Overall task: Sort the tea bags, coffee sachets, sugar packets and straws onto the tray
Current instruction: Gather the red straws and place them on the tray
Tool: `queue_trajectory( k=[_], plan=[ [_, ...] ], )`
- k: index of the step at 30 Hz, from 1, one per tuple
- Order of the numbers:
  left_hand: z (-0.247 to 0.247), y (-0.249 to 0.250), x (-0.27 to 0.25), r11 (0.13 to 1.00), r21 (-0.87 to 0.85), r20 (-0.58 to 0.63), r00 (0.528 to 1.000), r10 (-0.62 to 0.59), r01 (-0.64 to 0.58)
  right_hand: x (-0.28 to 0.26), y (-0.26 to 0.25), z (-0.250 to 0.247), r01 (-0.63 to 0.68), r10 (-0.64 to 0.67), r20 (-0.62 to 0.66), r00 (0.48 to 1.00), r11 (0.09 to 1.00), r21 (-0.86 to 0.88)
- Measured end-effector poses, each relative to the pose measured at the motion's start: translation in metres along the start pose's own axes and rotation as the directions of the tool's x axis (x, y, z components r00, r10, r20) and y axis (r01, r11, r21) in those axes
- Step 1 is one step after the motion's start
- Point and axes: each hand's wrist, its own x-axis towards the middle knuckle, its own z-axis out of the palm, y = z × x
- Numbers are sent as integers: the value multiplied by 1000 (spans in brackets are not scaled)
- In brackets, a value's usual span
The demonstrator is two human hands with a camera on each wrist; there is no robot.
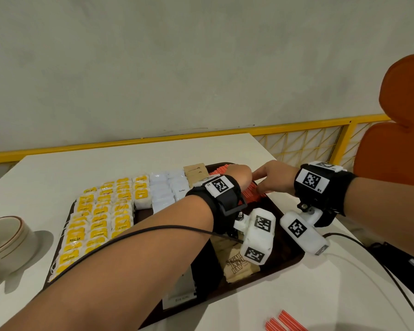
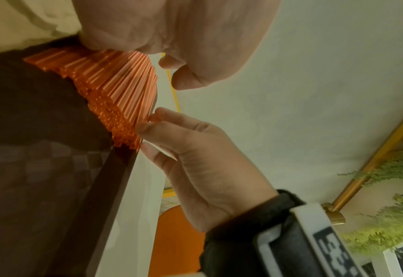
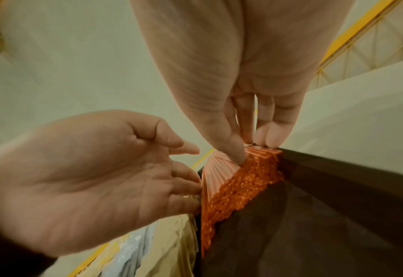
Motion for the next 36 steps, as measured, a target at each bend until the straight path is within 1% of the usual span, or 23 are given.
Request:
queue_trajectory(
  k=[1, 2, 3, 6, 8, 10, 11, 12, 13, 14, 15, 16, 17, 18, 19, 20, 21, 22, 25, 27, 30, 33, 36],
  plan=[
    [-2, -2, 0, 998, -68, -12, 1000, -21, 20, 0, 1, -1, -2, 2, 0, 1000, 1000, 10],
    [-4, -4, 1, 995, -96, -9, 999, -40, 39, -1, 2, -1, -2, 2, 2, 1000, 1000, 25],
    [-7, -5, 3, 992, -121, 0, 999, -41, 41, -2, 3, -2, 0, 0, 4, 1000, 999, 51],
    [-25, -2, 7, 976, -217, -57, 998, -35, 22, -5, 7, -7, -9, 9, -3, 1000, 990, 144],
    [-46, -5, 16, 978, -207, -107, 994, -7, -15, -5, 12, -11, 16, -11, -40, 999, 992, 124],
    [-64, -7, 24, 988, -149, -133, 991, 11, -31, -8, 16, -15, 48, -44, -41, 998, 994, 101],
    [-72, -7, 28, 999, -32, -132, 991, 27, -32, -9, 18, -16, 62, -60, -22, 998, 994, 86],
    [-79, -4, 30, 999, 40, -158, 987, -13, 19, -10, 19, -16, 71, -71, -1, 997, 996, 61],
    [-80, 0, 22, 981, 177, -166, 985, -47, 77, -10, 20, -16, 77, -78, 19, 997, 997, 24],
    [-78, -6, 20, 867, 498, -171, 983, 66, 28, -11, 21, -15, 78, -78, 32, 996, 997, -21],
    [-79, -6, 21, 729, 685, -149, 978, 144, -3, -10, 21, -13, 76, -73, 38, 997, 995, -59],
    [-81, -5, 24, 670, 742, -131, 981, 145, 0, -10, 21, -11, 75, -72, 35, 997, 994, -81],
    [-81, -7, 29, 695, 718, -96, 985, 143, -31, -8, 21, -10, 76, -74, 27, 997, 993, -86],
    [-82, -9, 33, 770, 637, -65, 992, 112, -46, -5, 21, -9, 79, -78, 16, 997, 993, -82],
    [-81, -10, 39, 876, 481, -72, 995, 76, -32, -3, 20, -9, 84, -84, 7, 996, 993, -77],
    [-78, -10, 40, 936, 353, -95, 994, 50, -13, 0, 20, -8, 89, -89, 4, 996, 993, -74],
    [-73, -11, 41, 940, 336, -75, 992, 96, -66, 3, 19, -8, 93, -93, 4, 996, 993, -71],
    [-70, -10, 40, 932, 352, -48, 993, 112, -88, 5, 18, -7, 96, -95, 8, 995, 993, -68],
    [-60, -10, 50, 921, 374, 7, 993, 116, -110, 10, 16, -4, 102, -101, 25, 995, 993, -64],
    [-56, -11, 55, 926, 358, 6, 992, 123, -117, 12, 15, -4, 109, -107, 37, 994, 992, -60],
    [-55, -15, 60, 907, 399, 10, 990, 142, -134, 11, 14, -5, 113, -112, 29, 993, 992, -60],
    [-54, -15, 61, 912, 400, 37, 996, 84, -92, 8, 11, -7, 121, -120, 15, 993, 990, -74],
    [-55, -17, 62, 888, 455, 45, 997, 58, -72, 5, 7, -10, 153, -152, 20, 988, 987, -48]
  ],
)
